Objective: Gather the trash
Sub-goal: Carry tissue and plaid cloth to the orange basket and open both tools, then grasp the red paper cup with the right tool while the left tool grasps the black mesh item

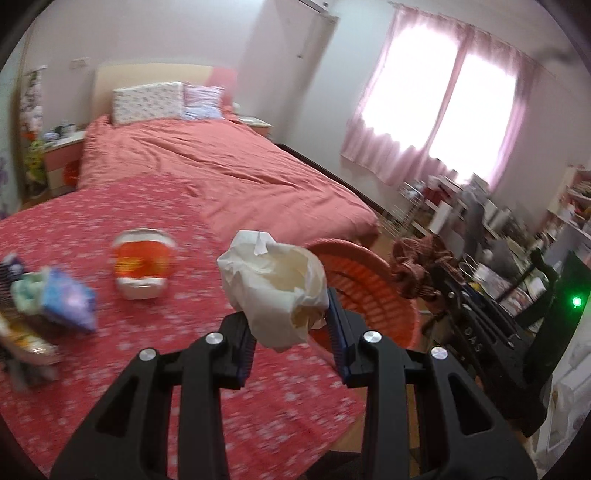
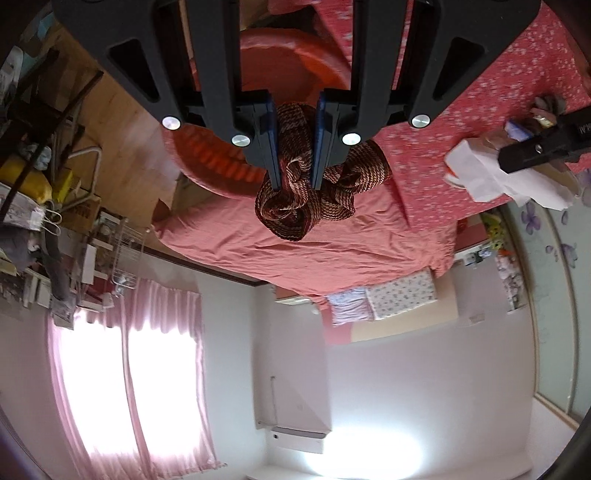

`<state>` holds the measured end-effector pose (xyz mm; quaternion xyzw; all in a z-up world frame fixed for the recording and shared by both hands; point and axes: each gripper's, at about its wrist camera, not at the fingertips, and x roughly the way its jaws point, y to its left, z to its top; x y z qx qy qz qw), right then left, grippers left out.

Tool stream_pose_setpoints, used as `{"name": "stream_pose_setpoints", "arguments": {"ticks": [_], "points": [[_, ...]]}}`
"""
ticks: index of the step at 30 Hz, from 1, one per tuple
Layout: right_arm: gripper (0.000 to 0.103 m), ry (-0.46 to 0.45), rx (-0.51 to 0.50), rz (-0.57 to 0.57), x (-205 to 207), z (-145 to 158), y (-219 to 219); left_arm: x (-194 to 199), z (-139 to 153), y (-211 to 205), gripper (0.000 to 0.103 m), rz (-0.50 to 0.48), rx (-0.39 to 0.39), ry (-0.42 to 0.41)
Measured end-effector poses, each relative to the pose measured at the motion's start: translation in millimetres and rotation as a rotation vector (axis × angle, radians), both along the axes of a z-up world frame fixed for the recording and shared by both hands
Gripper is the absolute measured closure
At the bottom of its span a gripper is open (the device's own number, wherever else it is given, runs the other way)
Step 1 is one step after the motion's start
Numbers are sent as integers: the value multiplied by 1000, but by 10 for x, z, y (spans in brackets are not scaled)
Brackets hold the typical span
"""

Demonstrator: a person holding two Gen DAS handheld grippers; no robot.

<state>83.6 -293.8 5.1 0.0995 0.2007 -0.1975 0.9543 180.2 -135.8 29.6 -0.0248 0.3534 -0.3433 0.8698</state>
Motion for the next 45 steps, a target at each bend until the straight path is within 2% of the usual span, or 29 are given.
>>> {"name": "stream_pose_setpoints", "arguments": {"ticks": [7,14,16,18,22,25,33,36,45], "points": [[87,0,38,-40,-12,-103,-279,102,-243,-658,68,-112,14,30],[86,-6,88,-60,46,-177,-454,236,-496,-1034,66,-173,41,62],[81,0,115,-56,71,-225,-560,273,-593,-1118,63,-176,56,74],[79,9,135,-47,109,-266,-596,311,-665,-1182,54,-174,66,83],[72,33,163,-31,161,-329,-623,390,-784,-1217,43,-159,93,98],[65,47,165,-36,134,-366,-605,448,-855,-1150,41,-134,106,116],[64,85,119,-39,161,-314,-612,464,-824,-731,34,-35,135,90],[60,87,105,-25,181,-275,-565,442,-779,-518,33,17,149,70],[57,88,81,30,269,-156,-271,354,-648,288,33,187,176,26]]}}
